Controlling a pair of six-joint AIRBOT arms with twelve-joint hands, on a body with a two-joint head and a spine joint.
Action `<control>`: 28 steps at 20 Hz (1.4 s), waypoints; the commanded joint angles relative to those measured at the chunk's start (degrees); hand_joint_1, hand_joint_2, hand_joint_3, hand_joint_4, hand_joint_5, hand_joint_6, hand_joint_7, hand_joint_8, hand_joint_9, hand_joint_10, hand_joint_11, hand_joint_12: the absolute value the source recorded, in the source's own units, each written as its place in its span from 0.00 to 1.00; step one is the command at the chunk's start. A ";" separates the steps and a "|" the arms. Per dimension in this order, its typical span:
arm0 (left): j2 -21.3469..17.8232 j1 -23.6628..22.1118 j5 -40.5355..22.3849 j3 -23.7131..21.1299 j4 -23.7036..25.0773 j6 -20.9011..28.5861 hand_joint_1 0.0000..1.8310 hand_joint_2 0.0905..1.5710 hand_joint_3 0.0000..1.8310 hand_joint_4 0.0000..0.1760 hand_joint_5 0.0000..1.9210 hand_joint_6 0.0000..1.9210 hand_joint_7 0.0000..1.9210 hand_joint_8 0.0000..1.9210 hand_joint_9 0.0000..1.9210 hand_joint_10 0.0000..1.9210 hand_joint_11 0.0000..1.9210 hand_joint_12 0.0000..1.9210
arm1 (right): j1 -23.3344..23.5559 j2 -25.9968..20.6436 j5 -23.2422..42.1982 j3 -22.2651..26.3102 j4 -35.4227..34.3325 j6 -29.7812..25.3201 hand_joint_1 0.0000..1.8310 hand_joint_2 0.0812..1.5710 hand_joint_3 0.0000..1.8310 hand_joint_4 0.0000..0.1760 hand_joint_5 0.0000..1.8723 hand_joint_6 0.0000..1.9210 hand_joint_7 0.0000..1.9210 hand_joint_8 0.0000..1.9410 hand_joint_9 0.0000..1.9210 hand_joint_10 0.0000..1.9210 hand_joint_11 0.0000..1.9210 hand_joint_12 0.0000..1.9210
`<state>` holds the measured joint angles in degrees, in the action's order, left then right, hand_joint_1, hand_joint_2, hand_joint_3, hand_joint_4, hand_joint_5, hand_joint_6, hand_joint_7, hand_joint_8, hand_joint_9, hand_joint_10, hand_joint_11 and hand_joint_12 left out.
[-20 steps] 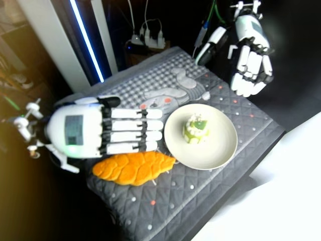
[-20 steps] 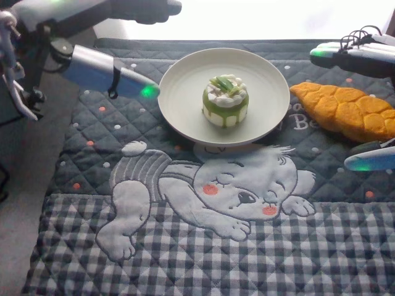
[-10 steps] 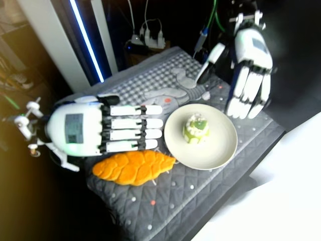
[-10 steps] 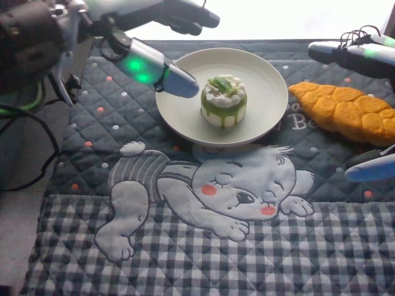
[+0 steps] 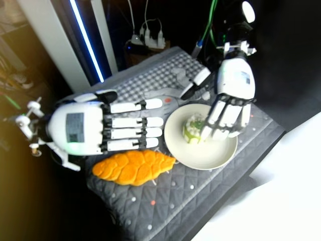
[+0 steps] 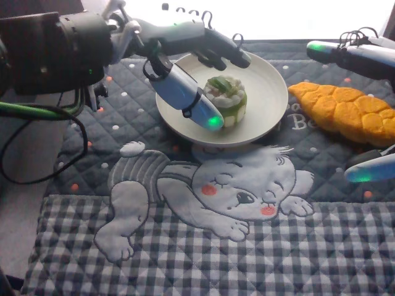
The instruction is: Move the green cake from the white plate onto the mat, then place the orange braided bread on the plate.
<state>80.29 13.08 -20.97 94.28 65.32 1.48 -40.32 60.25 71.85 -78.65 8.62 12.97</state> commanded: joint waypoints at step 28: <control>-5.29 -1.95 -12.94 -2.00 -8.51 3.63 0.73 0.73 0.00 0.00 0.48 0.58 0.41 0.60 0.39 0.72 0.29 0.70 | 0.29 -0.16 7.68 0.71 -3.36 -0.18 0.31 0.47 0.01 0.48 0.12 0.01 0.19 0.01 0.20 0.01 0.02 0.53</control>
<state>74.65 11.77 -28.64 91.74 59.09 4.60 -40.32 60.60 72.95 -77.93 7.75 13.08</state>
